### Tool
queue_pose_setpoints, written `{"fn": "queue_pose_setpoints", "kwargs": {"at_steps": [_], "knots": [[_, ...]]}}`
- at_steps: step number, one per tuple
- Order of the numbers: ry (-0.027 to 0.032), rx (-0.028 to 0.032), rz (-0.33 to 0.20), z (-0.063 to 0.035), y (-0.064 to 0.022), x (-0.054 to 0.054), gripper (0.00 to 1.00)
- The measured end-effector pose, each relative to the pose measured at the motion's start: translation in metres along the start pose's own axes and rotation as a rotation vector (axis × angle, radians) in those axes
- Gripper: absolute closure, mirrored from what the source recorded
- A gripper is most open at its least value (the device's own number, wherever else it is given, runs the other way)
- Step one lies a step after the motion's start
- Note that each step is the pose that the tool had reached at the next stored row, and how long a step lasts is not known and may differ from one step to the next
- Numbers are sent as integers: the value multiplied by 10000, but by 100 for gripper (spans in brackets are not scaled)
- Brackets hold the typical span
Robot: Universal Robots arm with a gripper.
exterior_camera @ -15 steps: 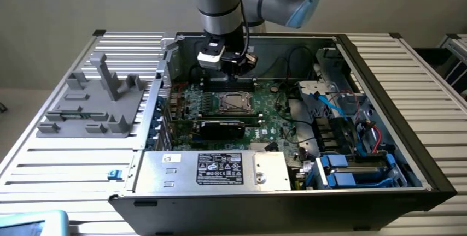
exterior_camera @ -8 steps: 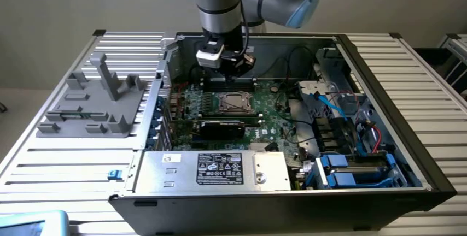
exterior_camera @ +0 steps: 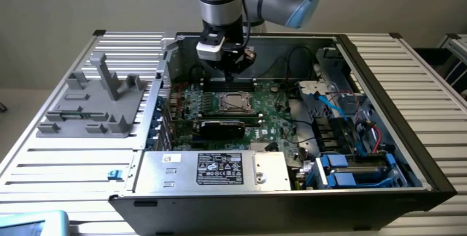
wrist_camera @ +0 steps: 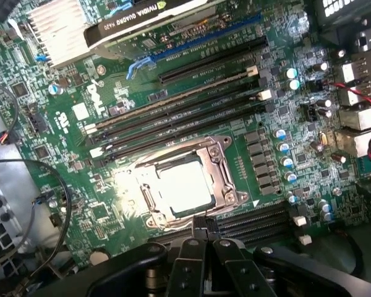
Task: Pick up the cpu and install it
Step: 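Install the first cpu locking lever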
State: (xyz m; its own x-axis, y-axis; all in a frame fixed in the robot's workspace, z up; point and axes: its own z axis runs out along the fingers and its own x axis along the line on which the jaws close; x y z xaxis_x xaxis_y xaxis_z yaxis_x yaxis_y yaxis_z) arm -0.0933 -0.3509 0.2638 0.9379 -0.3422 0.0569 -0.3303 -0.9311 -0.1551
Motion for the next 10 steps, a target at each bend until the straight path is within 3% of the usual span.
{"fn": "queue_pose_setpoints", "kwargs": {"at_steps": [7,10], "knots": [[28,-265,-158,-117,-27,31,89],[65,-454,-244,-142,-34,39,89]]}}
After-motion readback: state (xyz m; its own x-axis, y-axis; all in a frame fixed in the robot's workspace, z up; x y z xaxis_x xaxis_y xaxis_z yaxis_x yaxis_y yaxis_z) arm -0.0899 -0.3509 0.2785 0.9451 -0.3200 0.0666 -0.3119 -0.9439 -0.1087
